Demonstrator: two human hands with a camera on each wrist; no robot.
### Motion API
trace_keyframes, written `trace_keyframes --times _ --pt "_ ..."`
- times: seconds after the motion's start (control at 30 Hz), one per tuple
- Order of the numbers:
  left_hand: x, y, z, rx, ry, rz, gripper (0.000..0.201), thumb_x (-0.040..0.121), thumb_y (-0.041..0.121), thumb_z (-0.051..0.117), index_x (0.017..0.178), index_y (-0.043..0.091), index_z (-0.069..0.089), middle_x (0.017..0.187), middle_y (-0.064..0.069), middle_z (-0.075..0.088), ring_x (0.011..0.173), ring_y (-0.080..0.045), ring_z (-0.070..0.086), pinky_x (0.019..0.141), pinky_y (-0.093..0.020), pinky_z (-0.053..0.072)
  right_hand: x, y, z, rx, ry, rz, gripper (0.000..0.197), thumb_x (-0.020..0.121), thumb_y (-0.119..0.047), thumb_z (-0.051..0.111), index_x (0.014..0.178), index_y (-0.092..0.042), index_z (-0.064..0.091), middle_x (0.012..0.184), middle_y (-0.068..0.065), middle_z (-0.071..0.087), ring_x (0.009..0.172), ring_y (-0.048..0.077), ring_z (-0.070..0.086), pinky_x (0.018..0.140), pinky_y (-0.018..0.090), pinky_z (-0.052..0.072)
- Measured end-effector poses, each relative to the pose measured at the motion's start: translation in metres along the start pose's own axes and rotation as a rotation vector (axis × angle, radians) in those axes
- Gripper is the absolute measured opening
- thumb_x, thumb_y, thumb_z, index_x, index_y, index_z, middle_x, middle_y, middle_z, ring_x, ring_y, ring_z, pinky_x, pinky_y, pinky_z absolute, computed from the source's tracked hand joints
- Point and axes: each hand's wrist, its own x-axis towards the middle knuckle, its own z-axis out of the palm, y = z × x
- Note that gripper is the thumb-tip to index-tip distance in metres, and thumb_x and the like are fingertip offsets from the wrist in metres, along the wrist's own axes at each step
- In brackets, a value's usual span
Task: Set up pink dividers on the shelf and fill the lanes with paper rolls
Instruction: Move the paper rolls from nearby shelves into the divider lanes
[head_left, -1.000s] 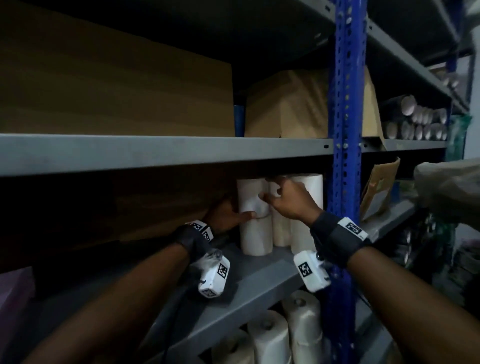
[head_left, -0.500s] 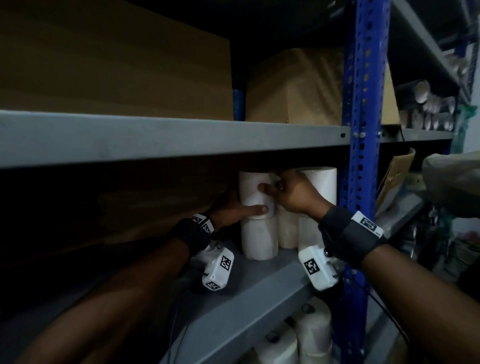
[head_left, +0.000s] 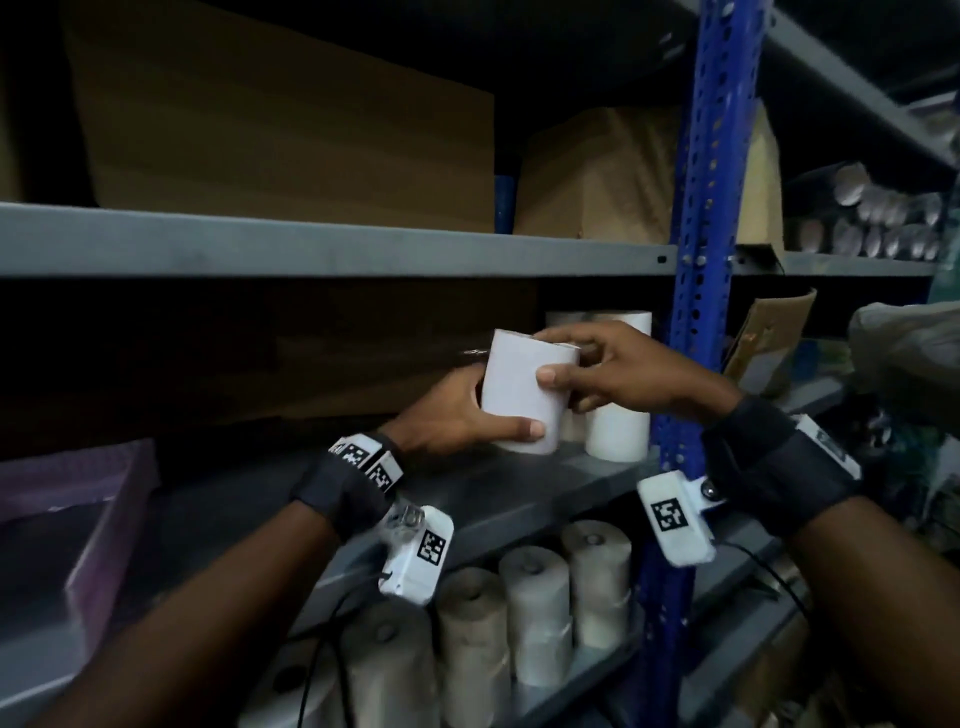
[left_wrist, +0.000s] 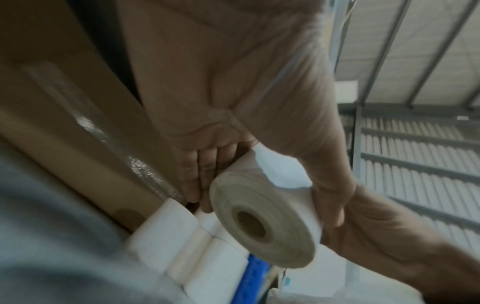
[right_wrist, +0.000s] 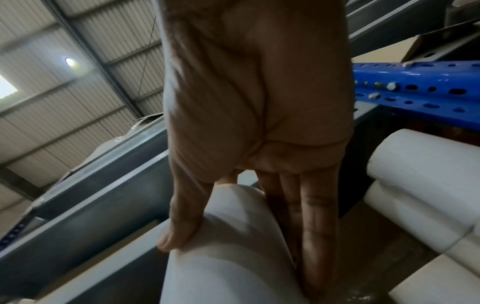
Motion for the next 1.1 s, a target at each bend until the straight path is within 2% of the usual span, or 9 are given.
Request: trace_keyframes --times 0.13,0.23,0.43,0.57,0.63,0.7,0.8,0.93,1.1 --pt "-0.073 0.028 0.019 0.007 0.071 -0.009 0.065 0.070 0.033 0.090 0.128 0.015 0.066 0.121 -0.001 0.076 0.112 -0.019 0.072 0.097 -0.042 0.060 -0.041 -0.032 0.011 0.053 -0.145 -0.017 0.042 0.076 -0.040 0.079 0.116 -0.035 0.068 0.101 -0.002 0.074 0.087 0.016 0.072 0.074 0.039 0.062" --pt "-0.130 0.045 0.030 -0.015 0.155 -0.062 0.068 0.069 0.033 0.090 0.130 0.016 0.064 0.122 -0.003 0.075 0.112 -0.021 0.072 0.098 -0.050 0.059 -0.067 -0.062 0.029 0.054 -0.270 -0.033 0.041 0.076 -0.040 0.078 0.115 -0.033 0.069 0.102 -0.003 0.073 0.085 0.011 0.070 0.074 0.038 0.060" --pt "-0.228 0.061 0.036 -0.042 0.279 -0.142 0.087 0.065 0.043 0.091 0.141 0.021 0.055 0.127 0.001 0.072 0.114 -0.016 0.071 0.096 -0.046 0.061 -0.099 -0.123 0.066 -0.033 -0.516 -0.050 0.041 0.077 -0.042 0.076 0.116 -0.035 0.067 0.104 0.002 0.072 0.092 0.020 0.071 0.080 0.042 0.061" --pt "-0.286 0.068 0.029 -0.027 0.363 -0.162 0.085 0.064 0.046 0.091 0.139 0.029 0.055 0.125 0.008 0.072 0.113 -0.011 0.071 0.092 -0.038 0.062 -0.111 -0.157 0.101 -0.089 -0.603 -0.094 0.042 0.078 -0.041 0.076 0.118 -0.032 0.066 0.108 0.004 0.071 0.097 0.025 0.070 0.081 0.047 0.060" --pt "-0.311 0.071 0.025 -0.017 0.396 -0.167 0.083 0.064 0.048 0.091 0.138 0.036 0.055 0.125 0.012 0.072 0.112 -0.008 0.070 0.089 -0.034 0.063 -0.114 -0.172 0.117 -0.111 -0.643 -0.113 0.040 0.077 -0.044 0.077 0.115 -0.035 0.066 0.108 -0.001 0.070 0.098 0.022 0.068 0.081 0.049 0.060" --pt "-0.339 0.075 0.017 -0.007 0.427 -0.177 0.082 0.066 0.048 0.091 0.138 0.040 0.053 0.126 0.013 0.071 0.114 -0.009 0.070 0.088 -0.035 0.063 -0.117 -0.189 0.136 -0.121 -0.680 -0.141 0.040 0.076 -0.047 0.078 0.113 -0.038 0.067 0.108 -0.007 0.069 0.096 0.017 0.067 0.083 0.050 0.059" --pt "-0.382 0.078 0.005 0.010 0.475 -0.196 0.083 0.068 0.048 0.091 0.141 0.037 0.052 0.127 0.012 0.070 0.114 -0.010 0.070 0.091 -0.041 0.063 -0.123 -0.214 0.169 -0.118 -0.713 -0.197 0.041 0.076 -0.048 0.078 0.114 -0.035 0.067 0.111 -0.008 0.069 0.100 0.019 0.067 0.087 0.050 0.057" --pt "-0.441 0.078 -0.013 0.016 0.559 -0.210 0.084 0.070 0.040 0.091 0.144 0.030 0.052 0.130 0.006 0.070 0.117 -0.016 0.069 0.093 -0.047 0.062 -0.135 -0.246 0.222 -0.047 -0.743 -0.265 0.035 0.081 -0.037 0.078 0.114 -0.030 0.069 0.110 -0.009 0.071 0.100 0.011 0.068 0.084 0.031 0.057" --pt "-0.513 0.074 -0.036 0.064 0.619 -0.223 0.087 0.073 0.040 0.090 0.148 0.035 0.046 0.134 0.015 0.066 0.121 -0.009 0.066 0.094 -0.035 0.060 -0.152 -0.275 0.284 -0.040 -0.714 -0.291 0.046 0.078 -0.044 0.078 0.121 -0.033 0.066 0.118 -0.023 0.066 0.106 -0.003 0.063 0.085 0.022 0.054"
